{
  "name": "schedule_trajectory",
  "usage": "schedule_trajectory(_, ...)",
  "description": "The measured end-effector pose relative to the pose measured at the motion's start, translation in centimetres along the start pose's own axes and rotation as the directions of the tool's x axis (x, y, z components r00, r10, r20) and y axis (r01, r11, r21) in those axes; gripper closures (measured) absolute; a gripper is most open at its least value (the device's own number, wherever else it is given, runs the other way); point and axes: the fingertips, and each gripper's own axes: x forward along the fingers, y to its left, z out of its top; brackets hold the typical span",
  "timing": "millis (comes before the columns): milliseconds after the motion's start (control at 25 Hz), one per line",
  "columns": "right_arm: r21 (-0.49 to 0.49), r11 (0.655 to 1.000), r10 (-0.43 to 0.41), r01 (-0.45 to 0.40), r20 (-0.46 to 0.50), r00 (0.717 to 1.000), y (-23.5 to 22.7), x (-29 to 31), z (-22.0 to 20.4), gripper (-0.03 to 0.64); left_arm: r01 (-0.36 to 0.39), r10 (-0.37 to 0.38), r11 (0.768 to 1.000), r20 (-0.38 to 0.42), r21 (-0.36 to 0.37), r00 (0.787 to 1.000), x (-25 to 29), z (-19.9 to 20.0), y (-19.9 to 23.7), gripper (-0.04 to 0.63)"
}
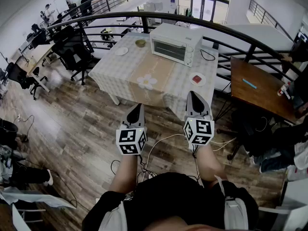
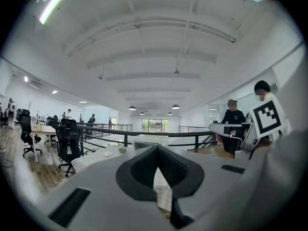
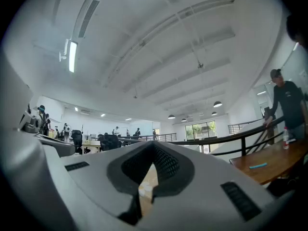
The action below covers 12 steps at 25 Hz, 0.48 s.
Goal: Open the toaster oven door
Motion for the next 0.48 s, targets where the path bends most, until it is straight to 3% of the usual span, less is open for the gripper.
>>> schedule_trajectory(480, 0.001, 0.999, 0.054, -0.054, 0.043, 0.998, 4.1, 0.5, 0.4, 0.614, 0.010, -0.010, 1.000, 0.027, -0.021, 1.000, -1.4, 0.7, 2.2, 0.583)
